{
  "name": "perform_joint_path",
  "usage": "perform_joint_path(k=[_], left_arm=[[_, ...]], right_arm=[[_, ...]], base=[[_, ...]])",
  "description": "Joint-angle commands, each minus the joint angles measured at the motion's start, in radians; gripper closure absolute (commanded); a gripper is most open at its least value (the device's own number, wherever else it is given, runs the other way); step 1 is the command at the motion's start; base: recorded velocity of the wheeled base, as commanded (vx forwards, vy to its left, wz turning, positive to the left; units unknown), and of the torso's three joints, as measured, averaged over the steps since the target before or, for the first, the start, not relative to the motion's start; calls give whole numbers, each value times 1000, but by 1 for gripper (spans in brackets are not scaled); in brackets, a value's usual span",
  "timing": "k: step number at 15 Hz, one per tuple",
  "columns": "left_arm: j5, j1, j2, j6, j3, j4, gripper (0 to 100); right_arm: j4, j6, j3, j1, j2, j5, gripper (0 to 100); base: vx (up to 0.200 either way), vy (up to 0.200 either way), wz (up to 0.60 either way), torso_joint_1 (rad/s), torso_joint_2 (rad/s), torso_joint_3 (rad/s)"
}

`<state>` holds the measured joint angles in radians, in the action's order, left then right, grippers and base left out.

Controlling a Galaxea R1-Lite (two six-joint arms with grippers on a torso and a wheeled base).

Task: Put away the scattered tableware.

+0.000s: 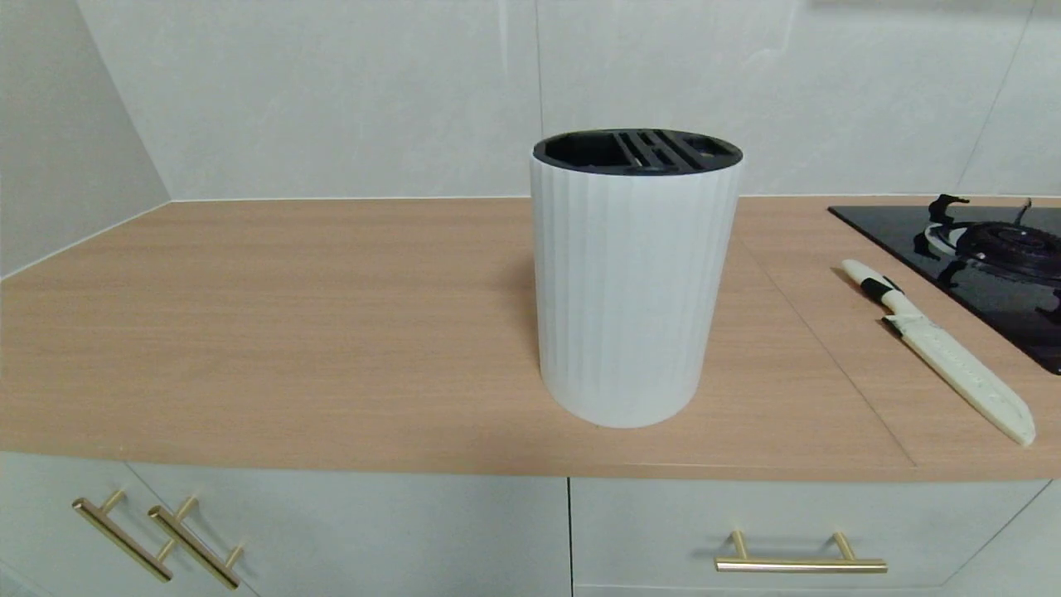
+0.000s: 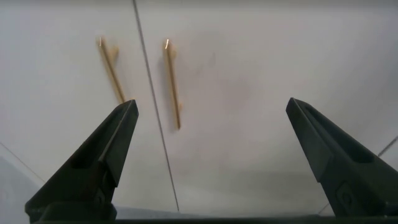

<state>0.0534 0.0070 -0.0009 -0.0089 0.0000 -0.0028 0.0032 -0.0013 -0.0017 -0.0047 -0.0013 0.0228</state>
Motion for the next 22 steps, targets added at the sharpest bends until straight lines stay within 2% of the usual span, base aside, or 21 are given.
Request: perform_joint_path(k=[1,11,22], left_arm=[[-1,1,1,0,0,0,0],[0,1,1,0,0,-2,0],[0,1,1,0,0,-2,0]], right_arm=[[0,0,0,0,1,0,0],[0,0,0,0,1,0,0],[0,0,0,0,1,0,0]], base=[[0,0,0,183,-471,-300],[0,0,0,201,-485,-291],[0,0,0,258,-559,-303]])
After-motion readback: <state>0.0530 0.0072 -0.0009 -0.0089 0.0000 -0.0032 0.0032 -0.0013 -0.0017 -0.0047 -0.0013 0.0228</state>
